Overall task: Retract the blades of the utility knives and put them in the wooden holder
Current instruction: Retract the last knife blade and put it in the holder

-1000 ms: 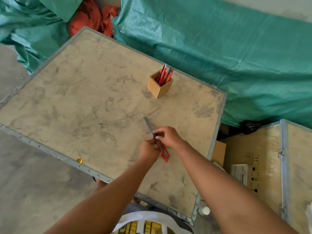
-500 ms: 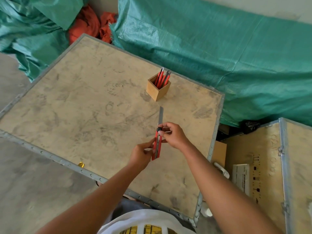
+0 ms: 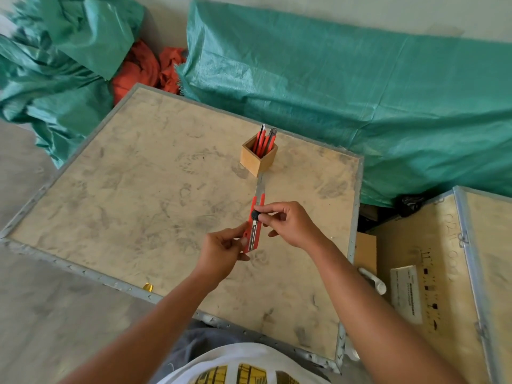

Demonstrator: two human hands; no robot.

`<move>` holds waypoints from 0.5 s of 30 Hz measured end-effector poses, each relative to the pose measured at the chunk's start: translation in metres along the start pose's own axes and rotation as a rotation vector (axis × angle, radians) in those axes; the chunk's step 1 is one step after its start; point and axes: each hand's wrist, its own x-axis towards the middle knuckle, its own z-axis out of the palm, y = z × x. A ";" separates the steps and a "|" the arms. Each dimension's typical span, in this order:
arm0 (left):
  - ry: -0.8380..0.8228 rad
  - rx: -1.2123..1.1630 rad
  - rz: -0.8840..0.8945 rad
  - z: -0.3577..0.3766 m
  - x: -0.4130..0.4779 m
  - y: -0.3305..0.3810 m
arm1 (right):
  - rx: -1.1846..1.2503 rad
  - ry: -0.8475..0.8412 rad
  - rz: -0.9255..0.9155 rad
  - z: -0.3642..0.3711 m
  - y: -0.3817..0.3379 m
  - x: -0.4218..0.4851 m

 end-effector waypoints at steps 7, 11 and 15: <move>0.020 -0.090 0.043 -0.007 0.001 0.019 | -0.127 -0.037 -0.104 0.005 -0.020 -0.015; 0.022 -0.113 0.053 -0.011 0.000 0.021 | -0.162 -0.036 -0.153 0.007 -0.026 -0.018; 0.005 -0.138 0.064 -0.014 -0.003 0.023 | -0.162 -0.027 -0.181 0.011 -0.031 -0.024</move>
